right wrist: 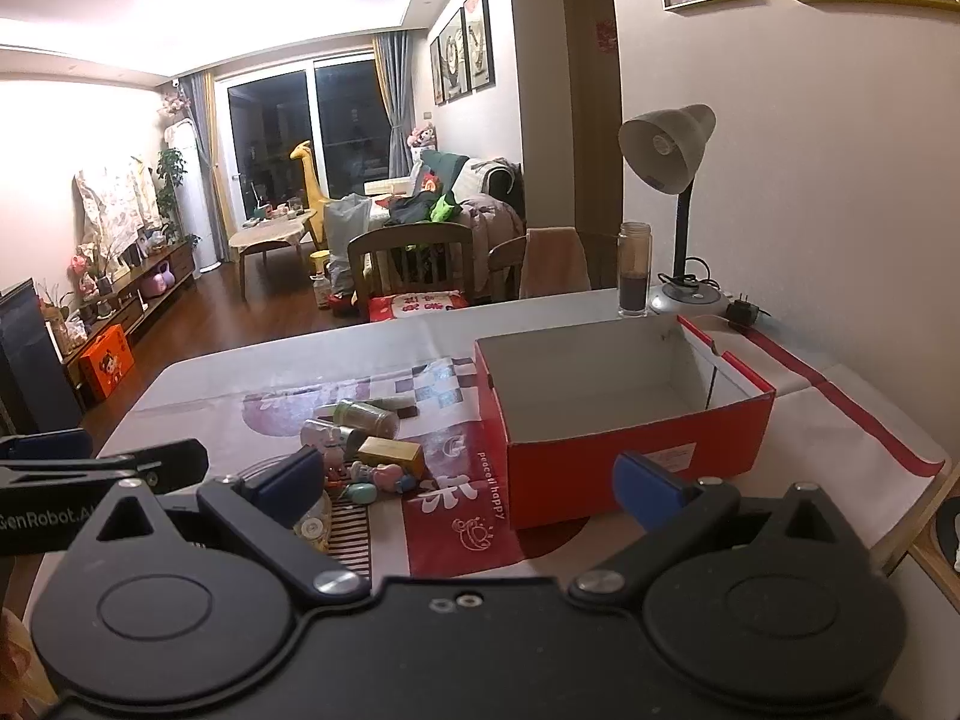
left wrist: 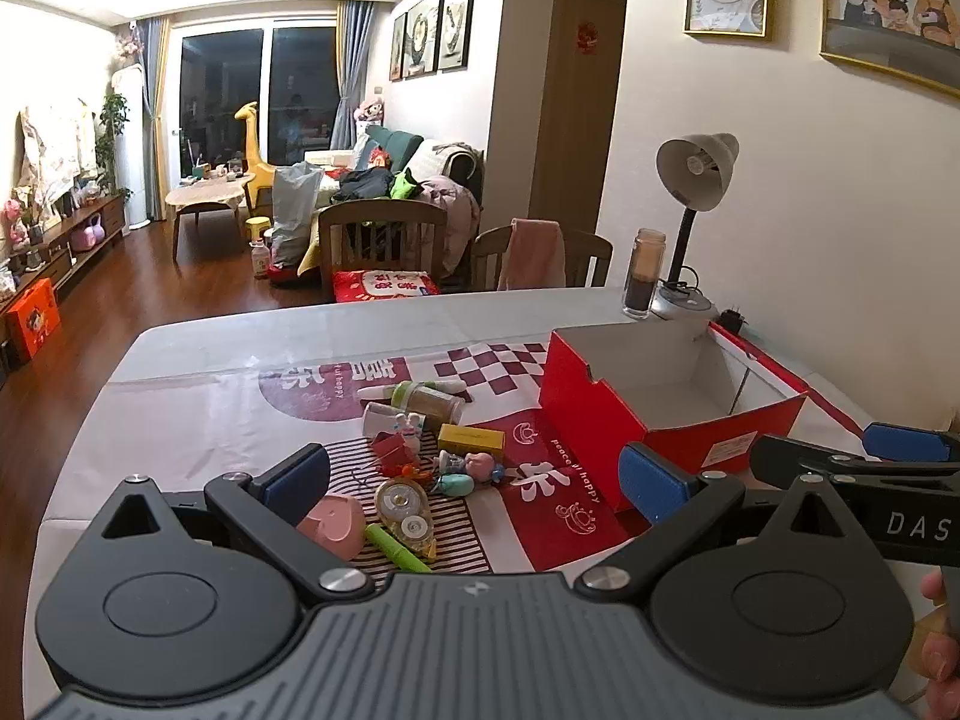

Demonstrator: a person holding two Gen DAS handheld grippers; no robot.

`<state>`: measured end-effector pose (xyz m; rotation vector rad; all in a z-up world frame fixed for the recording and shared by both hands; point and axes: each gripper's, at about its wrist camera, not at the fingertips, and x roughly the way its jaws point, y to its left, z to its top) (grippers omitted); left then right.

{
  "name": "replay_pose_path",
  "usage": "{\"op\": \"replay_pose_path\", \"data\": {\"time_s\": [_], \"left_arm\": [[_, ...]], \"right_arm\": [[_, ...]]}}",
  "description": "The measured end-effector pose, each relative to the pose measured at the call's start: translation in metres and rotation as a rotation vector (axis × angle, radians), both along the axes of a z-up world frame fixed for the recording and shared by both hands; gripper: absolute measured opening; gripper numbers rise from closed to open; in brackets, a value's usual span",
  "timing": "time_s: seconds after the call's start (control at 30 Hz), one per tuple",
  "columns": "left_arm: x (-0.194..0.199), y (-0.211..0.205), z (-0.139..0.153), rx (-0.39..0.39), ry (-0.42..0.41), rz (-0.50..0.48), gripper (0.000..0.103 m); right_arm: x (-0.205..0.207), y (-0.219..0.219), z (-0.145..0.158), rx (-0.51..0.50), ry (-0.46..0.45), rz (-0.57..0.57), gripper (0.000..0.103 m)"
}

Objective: Organize rigid objects
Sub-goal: 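Move both grippers toward the pile of objects on the tablecloth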

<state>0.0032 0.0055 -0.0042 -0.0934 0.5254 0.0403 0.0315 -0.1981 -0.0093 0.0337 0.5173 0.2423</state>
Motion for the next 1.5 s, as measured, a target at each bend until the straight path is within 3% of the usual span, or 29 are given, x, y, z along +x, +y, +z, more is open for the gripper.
{"op": "replay_pose_path", "data": {"time_s": [0.83,1.5], "left_arm": [[0.000,0.026,-0.005,-0.038,0.025,0.023,0.103],[0.027,0.064,-0.015,-0.047,0.056,0.072,0.103]], "right_arm": [[0.000,0.022,-0.001,-0.013,-0.018,0.065,0.103],[0.027,0.057,-0.008,-0.040,-0.003,0.144,0.103]]}}
